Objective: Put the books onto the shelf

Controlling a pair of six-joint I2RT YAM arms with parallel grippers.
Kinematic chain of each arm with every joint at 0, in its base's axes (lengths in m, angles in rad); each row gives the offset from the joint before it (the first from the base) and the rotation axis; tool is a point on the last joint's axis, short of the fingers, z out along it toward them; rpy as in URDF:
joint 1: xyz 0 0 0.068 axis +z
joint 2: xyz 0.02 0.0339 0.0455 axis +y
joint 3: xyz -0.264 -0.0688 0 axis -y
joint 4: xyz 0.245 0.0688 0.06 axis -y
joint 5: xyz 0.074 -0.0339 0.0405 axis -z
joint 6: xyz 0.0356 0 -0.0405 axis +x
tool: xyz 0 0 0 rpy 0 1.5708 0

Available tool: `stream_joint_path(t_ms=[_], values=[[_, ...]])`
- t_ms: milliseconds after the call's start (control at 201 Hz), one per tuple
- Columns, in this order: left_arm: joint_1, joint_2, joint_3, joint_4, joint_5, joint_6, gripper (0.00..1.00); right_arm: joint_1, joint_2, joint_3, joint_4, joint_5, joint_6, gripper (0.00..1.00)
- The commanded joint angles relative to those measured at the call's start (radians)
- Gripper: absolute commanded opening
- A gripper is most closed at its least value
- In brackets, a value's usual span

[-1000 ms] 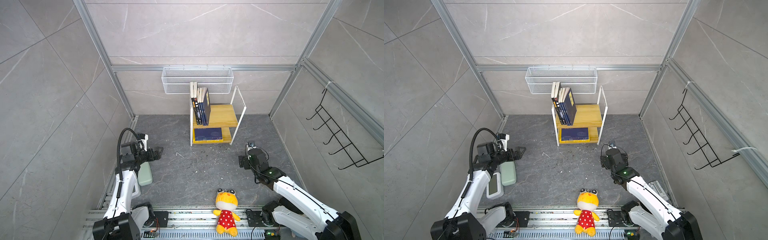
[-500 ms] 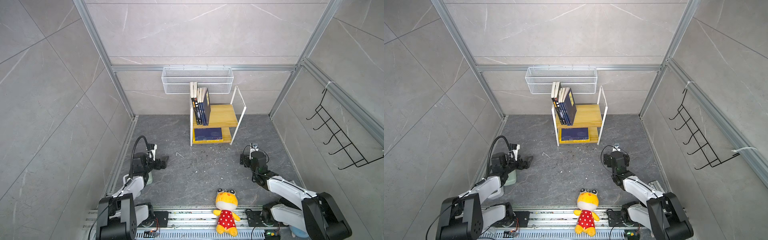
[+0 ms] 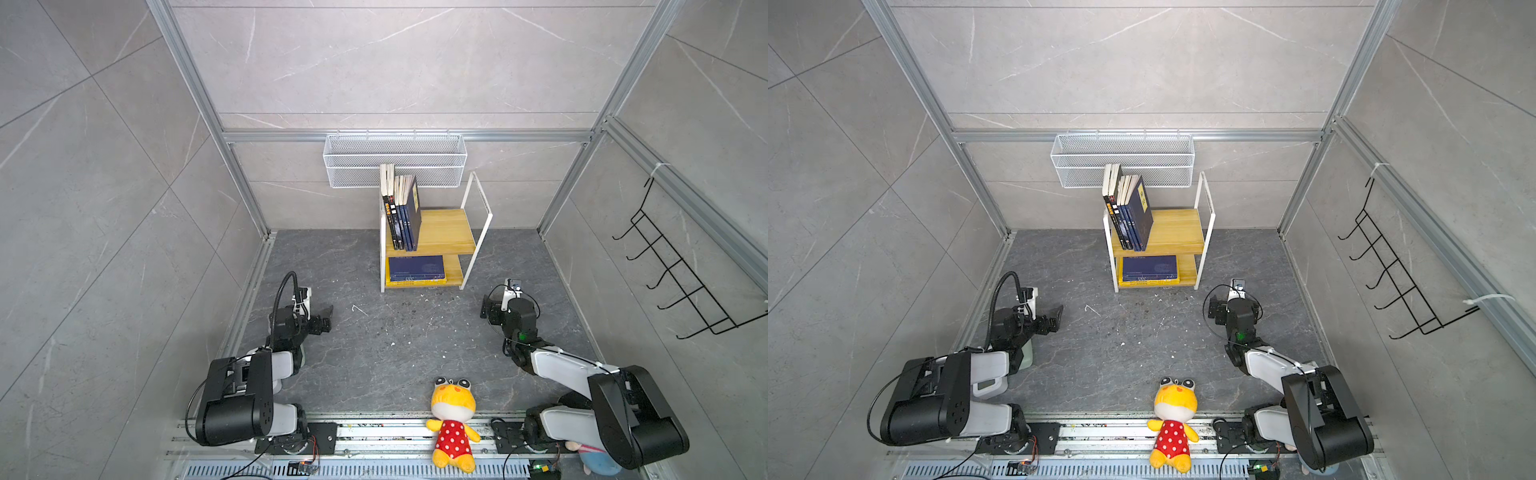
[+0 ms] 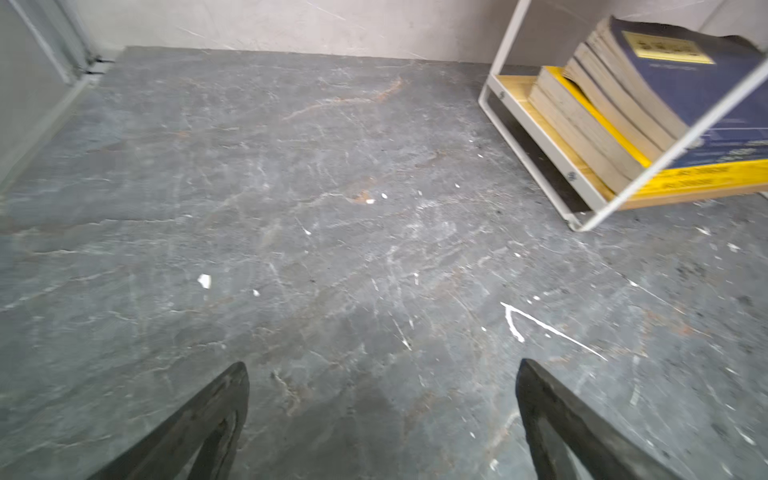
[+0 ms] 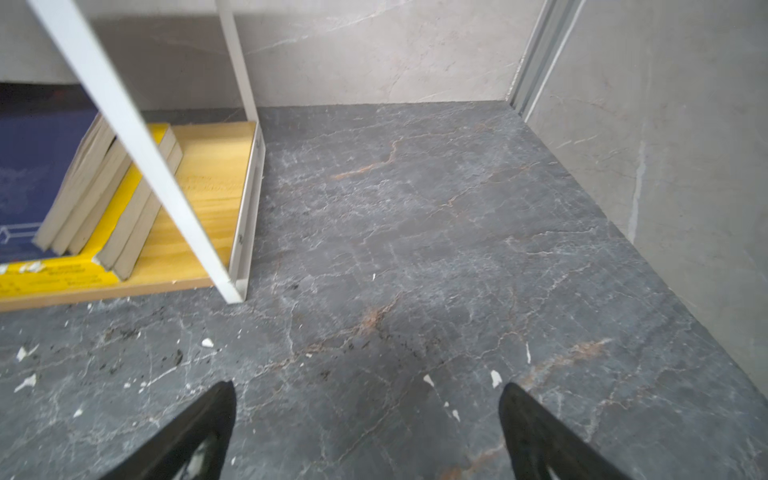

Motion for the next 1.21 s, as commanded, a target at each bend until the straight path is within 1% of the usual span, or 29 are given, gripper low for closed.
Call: stream_joint_path(t_ms=[0, 45, 95, 110, 144, 159, 219, 284, 339, 373, 403, 443, 488, 508, 548, 563, 632, 707, 767, 1205], values=[[-0.004, 0.022, -0.003, 0.139, -0.084, -0.008, 1.00, -0.010, -0.010, -0.029, 0.086, 0.014, -0.014, 1.00], [-0.004, 0.061, -0.002, 0.162, -0.081, -0.005, 1.00, -0.010, 0.001, -0.024, 0.093, 0.041, -0.015, 1.00], [-0.003, 0.134, -0.011, 0.296, -0.100, -0.031, 1.00, -0.012, 0.012, -0.020, 0.100, 0.055, -0.025, 1.00], [-0.002, 0.125, -0.007, 0.272, -0.107, -0.031, 1.00, -0.012, 0.014, -0.023, 0.114, 0.050, -0.034, 1.00], [-0.003, 0.079, 0.020, 0.138, -0.115, -0.020, 1.00, -0.012, 0.023, -0.035, 0.157, 0.044, -0.057, 1.00], [-0.002, 0.076, 0.030, 0.114, -0.115, -0.021, 1.00, -0.012, 0.028, -0.040, 0.178, 0.043, -0.064, 1.00], [0.000, 0.120, 0.041, 0.171, -0.115, -0.037, 1.00, -0.017, 0.042, -0.041, 0.208, 0.046, -0.065, 1.00], [0.004, 0.096, 0.074, 0.058, -0.117, -0.032, 1.00, -0.020, 0.080, -0.037, 0.242, 0.007, -0.080, 1.00], [0.004, 0.109, 0.070, 0.096, -0.122, -0.041, 1.00, -0.021, 0.120, -0.037, 0.269, 0.004, -0.079, 1.00], [0.005, 0.103, 0.072, 0.075, -0.121, -0.038, 1.00, -0.022, 0.159, -0.048, 0.316, 0.013, -0.074, 1.00], [0.006, 0.101, 0.073, 0.071, -0.118, -0.038, 1.00, -0.023, 0.190, -0.063, 0.395, -0.001, -0.082, 1.00], [0.011, 0.106, 0.070, 0.086, -0.118, -0.044, 1.00, -0.023, 0.211, -0.069, 0.407, -0.017, -0.085, 1.00], [0.014, 0.105, 0.072, 0.079, -0.113, -0.046, 1.00, -0.024, 0.247, -0.059, 0.448, -0.002, -0.088, 1.00], [0.014, 0.105, 0.072, 0.078, -0.112, -0.046, 1.00, -0.024, 0.248, -0.046, 0.429, -0.001, -0.087, 1.00], [0.015, 0.106, 0.072, 0.079, -0.113, -0.045, 1.00, -0.029, 0.227, -0.002, 0.300, -0.008, -0.072, 0.99], [0.014, 0.106, 0.072, 0.079, -0.113, -0.045, 1.00, -0.037, 0.223, -0.003, 0.284, -0.022, -0.068, 1.00], [0.014, 0.105, 0.072, 0.079, -0.113, -0.046, 1.00, -0.055, 0.238, -0.016, 0.342, -0.045, -0.063, 1.00], [0.014, 0.105, 0.072, 0.079, -0.113, -0.046, 1.00, -0.053, 0.227, -0.009, 0.306, -0.046, -0.060, 1.00], [0.014, 0.106, 0.073, 0.080, -0.113, -0.046, 1.00, -0.055, 0.233, -0.012, 0.327, -0.043, -0.062, 1.00], [0.015, 0.105, 0.073, 0.080, -0.112, -0.046, 1.00, -0.054, 0.229, -0.014, 0.325, -0.039, -0.067, 0.99]])
